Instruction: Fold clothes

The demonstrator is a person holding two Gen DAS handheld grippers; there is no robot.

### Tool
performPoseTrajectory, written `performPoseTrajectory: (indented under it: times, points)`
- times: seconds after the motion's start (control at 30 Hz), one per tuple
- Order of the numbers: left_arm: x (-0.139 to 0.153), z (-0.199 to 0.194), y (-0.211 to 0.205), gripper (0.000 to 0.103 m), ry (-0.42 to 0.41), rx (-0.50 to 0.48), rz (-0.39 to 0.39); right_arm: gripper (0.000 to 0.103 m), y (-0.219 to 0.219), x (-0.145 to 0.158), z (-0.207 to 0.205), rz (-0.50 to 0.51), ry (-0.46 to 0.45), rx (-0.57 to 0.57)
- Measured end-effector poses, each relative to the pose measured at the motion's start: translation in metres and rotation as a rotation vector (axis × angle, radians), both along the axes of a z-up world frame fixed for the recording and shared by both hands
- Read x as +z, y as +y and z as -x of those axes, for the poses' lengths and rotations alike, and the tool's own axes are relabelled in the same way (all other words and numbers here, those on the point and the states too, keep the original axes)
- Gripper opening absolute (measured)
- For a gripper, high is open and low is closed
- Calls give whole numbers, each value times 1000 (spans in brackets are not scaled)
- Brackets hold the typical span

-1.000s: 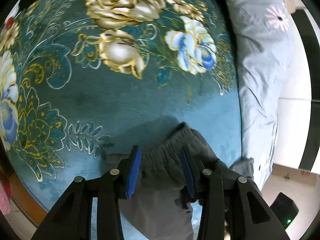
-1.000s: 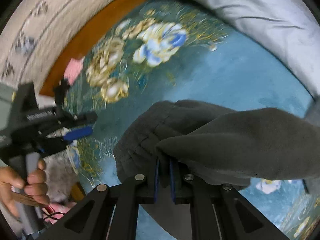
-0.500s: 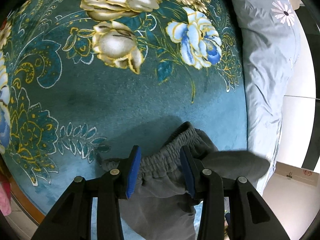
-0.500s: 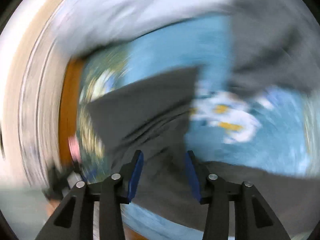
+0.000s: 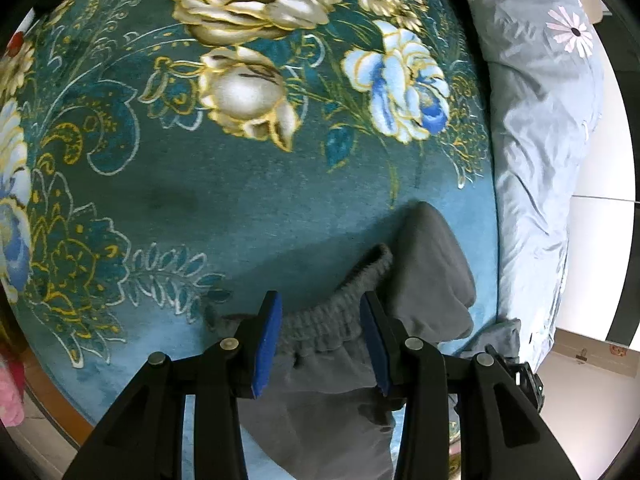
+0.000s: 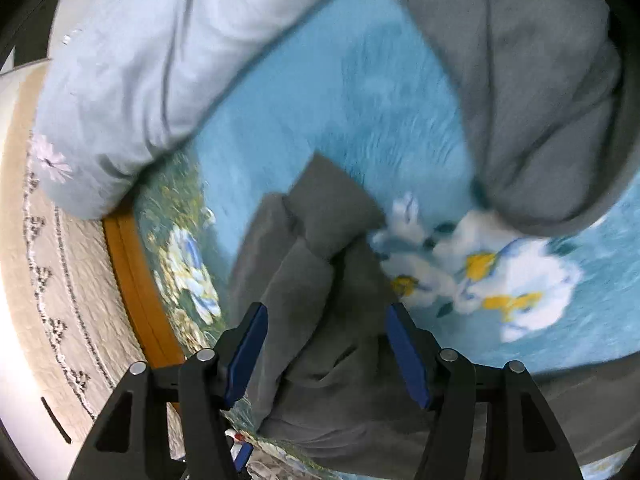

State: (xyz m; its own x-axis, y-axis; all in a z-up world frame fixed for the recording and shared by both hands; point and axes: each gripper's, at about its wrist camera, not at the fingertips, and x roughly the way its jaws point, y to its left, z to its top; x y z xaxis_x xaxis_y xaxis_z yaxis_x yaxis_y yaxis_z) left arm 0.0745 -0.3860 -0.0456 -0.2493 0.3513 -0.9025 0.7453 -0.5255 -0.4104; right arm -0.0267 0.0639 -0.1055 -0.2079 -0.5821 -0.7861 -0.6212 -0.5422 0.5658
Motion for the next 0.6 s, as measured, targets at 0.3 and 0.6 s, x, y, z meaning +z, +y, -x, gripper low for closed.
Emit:
performPoseTrajectory:
  times: [0.3,0.6]
  points:
    - [-5,-6,-10,41,-26,23,17,64,-34,-34,24,64,-41,-74]
    - [-12,1,-4,41,-33,15,10,7,-7,13,20,86,153,-56]
